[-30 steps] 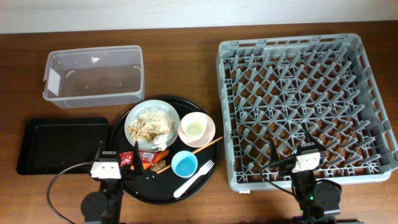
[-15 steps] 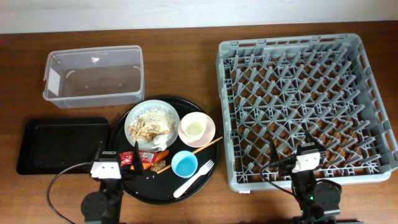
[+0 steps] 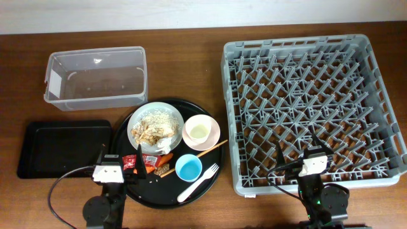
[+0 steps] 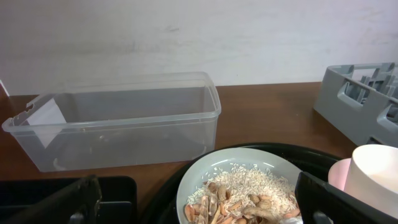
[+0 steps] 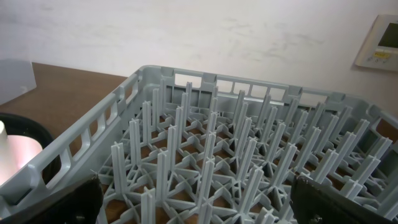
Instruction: Sort waste into correct bins and load items into the dishwasher rack
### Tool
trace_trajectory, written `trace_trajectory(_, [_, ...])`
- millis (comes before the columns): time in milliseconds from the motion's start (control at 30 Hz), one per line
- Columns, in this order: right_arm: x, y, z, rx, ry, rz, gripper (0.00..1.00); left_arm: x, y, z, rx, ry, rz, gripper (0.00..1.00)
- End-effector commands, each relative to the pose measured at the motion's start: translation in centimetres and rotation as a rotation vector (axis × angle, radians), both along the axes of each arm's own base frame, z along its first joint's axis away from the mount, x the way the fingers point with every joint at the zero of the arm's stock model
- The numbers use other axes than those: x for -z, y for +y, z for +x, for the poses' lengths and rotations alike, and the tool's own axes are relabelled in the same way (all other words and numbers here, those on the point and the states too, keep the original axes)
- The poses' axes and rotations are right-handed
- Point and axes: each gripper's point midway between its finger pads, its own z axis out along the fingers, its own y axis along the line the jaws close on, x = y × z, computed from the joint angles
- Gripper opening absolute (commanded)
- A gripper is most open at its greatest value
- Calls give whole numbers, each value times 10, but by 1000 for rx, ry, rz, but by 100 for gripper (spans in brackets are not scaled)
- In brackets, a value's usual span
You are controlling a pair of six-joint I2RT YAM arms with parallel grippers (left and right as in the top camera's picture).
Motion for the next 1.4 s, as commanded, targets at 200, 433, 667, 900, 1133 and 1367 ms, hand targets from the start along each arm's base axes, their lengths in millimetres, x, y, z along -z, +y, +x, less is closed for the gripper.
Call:
trace_trajectory(200, [2, 1, 0, -1, 1, -4, 99, 1, -2, 0, 15, -4, 17, 99])
trace_trajectory(433, [-1, 1, 0, -4, -11, -2, 99, -3, -3, 0, 17, -18, 13, 99])
trace_trajectory(667, [-16, 1, -2, 0, -31, 65, 99, -25, -3, -2, 15, -36, -13, 99])
trace_trajectory(900, [-48, 0, -8, 4, 25, 93, 99, -60, -2, 5, 13, 51, -18, 99])
trace_trajectory(1133, [-85, 1, -5, 13, 226, 77, 99, -80, -5, 31, 29, 316, -28, 99])
trace_trajectory(1367, [-99, 18, 0, -67, 493, 83, 99, -66, -20, 37, 107, 683, -75, 99])
